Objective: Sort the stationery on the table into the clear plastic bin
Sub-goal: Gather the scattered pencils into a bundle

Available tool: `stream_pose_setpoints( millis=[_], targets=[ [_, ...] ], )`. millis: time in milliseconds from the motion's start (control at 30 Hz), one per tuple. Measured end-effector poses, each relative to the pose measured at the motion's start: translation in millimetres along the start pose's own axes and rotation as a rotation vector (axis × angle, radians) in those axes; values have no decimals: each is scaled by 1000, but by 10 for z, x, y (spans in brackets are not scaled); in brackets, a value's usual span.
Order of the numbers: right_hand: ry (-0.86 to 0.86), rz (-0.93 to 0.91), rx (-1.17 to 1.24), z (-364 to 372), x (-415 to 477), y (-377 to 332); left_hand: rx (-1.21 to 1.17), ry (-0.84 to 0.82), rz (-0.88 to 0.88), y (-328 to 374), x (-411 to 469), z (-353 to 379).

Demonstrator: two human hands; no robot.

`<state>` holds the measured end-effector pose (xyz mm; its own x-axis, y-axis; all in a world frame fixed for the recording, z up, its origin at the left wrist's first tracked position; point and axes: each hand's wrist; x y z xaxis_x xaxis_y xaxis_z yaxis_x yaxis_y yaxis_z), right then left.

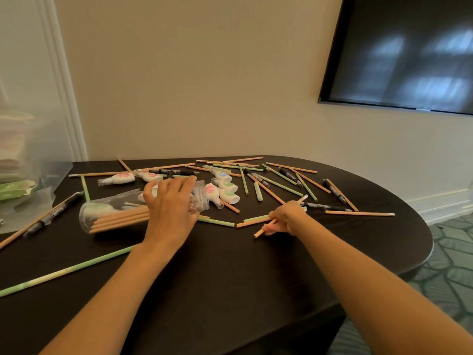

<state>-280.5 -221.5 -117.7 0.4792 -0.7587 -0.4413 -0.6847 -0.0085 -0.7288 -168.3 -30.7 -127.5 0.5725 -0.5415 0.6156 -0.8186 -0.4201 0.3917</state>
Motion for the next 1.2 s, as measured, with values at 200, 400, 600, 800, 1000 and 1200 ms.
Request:
stream_pose_setpoints(
  millis=[200, 400, 600, 800, 1000, 1200],
  targets=[
    [-38, 34, -47, -58, 2, -56, -7, -6, 35, 93, 13, 59],
    [-74, 247, -325, -185, -30, -77, -33, 6, 117, 251, 0, 139],
    [25, 82, -445, -178, -26, 8, -18, 15, 149, 437, 6, 246],
    [134, 42, -245, -523, -63, 165, 17, -1, 203, 643, 72, 381],
    [479, 104, 124, -1270, 173, 583, 81, 40, 230, 853, 238, 622],
    [530, 229, -273, -1639, 468, 831, 116, -14, 197, 1001, 335, 772]
  ],
)
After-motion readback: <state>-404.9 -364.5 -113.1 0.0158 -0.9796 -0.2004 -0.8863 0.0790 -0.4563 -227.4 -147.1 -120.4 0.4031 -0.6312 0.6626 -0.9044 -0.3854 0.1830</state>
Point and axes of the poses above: each hand's wrist, its own x-axis towards the middle knuckle, its own z-axis out of the palm, y = z × x, and after that the axes turned 15 degrees about -x, right-handed
